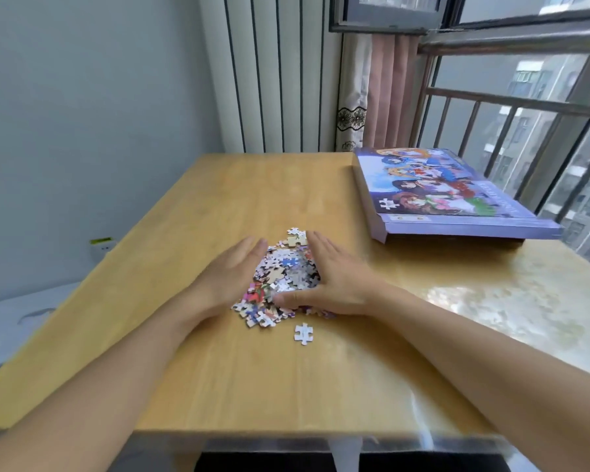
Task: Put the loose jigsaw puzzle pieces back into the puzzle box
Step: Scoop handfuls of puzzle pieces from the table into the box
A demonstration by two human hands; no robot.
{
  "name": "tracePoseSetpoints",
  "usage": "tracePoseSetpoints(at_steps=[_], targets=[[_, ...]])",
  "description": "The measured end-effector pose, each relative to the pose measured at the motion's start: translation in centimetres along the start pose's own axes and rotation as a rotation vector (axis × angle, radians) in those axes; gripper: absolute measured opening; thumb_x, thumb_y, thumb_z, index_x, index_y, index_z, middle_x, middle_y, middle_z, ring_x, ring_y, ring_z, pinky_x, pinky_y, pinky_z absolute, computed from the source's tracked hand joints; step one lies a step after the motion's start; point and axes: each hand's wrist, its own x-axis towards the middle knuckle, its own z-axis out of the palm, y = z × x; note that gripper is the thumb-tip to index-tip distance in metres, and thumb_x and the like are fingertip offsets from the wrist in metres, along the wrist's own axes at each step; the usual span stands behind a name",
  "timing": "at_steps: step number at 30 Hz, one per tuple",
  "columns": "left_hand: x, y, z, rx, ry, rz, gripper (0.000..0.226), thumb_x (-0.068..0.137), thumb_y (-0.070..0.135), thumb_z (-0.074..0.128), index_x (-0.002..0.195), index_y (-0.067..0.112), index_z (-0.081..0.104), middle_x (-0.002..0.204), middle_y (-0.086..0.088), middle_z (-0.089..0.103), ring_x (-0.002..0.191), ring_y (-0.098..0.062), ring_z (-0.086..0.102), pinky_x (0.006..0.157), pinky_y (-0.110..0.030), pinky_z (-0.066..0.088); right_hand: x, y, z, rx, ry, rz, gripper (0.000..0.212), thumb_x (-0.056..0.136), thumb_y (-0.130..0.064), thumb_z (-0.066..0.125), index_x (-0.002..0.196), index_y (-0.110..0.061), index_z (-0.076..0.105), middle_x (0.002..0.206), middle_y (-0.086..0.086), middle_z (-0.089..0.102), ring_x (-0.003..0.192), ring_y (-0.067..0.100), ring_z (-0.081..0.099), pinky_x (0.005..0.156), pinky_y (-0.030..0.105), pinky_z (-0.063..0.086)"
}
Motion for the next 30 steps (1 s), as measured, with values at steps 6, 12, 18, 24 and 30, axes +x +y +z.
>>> tracePoseSetpoints(at_steps=[6,12,18,24,30], targets=[[1.3,1.5,2.7,-0.314,0.102,0.06,0.065,0.103,0.061,0.016,0.148,0.024,0.044,0.142,0.004,0.057,0.138,-0.011,0.044,0.115,-0.031,0.028,1.4,0.6,-1.1,0.031,-0.179,-0.08,0.154,0.043,-0.087,0.074,0.159,-0.034,-0.012,0.167,-0.007,-0.018,0.152,0.011,-0.023,0.127,0.047,0.001],[2.1,3.8,3.3,-0.797,0.289,0.009,0.053,0.108,0.045,0.018,0.131,0.014,0.055,0.119,-0.011,0.068,0.124,-0.022,0.056,0.104,-0.034,0.043,1.7,0.5,-0.5,0.009,-0.079,-0.193,0.131,0.048,-0.086,0.075,0.157,-0.045,0.014,0.167,-0.013,0.014,0.154,0.011,0.004,0.125,0.044,0.015],[2.1,3.5,2.4,-0.878,0.336,-0.012,0.049,0.108,0.046,0.021,0.118,0.018,0.06,0.111,-0.008,0.071,0.116,-0.021,0.062,0.099,-0.038,0.048,1.9,-0.5,-1.5,0.061,-0.001,-0.246,0.094,0.061,-0.072,0.082,0.142,-0.039,0.049,0.14,-0.014,0.055,0.128,0.009,0.046,0.104,0.032,0.041],[2.6,3.2,1.6,-0.894,0.344,-0.053,0.043,0.107,0.045,0.028,0.109,0.02,0.063,0.11,-0.005,0.071,0.113,-0.02,0.063,0.096,-0.041,0.051,2.4,-0.6,-1.4,0.096,0.045,-0.194,0.077,0.063,-0.065,0.085,0.13,-0.035,0.06,0.129,-0.015,0.063,0.118,0.009,0.057,0.099,0.031,0.047],[2.3,3.5,2.5,-0.887,0.346,-0.012,0.048,0.108,0.044,0.022,0.115,0.018,0.062,0.113,-0.008,0.07,0.115,-0.018,0.063,0.094,-0.036,0.051,2.3,-0.9,-1.6,0.099,-0.023,-0.194,0.1,0.063,-0.061,0.088,0.149,-0.033,0.043,0.144,-0.009,0.05,0.128,0.01,0.046,0.096,0.023,0.036]])
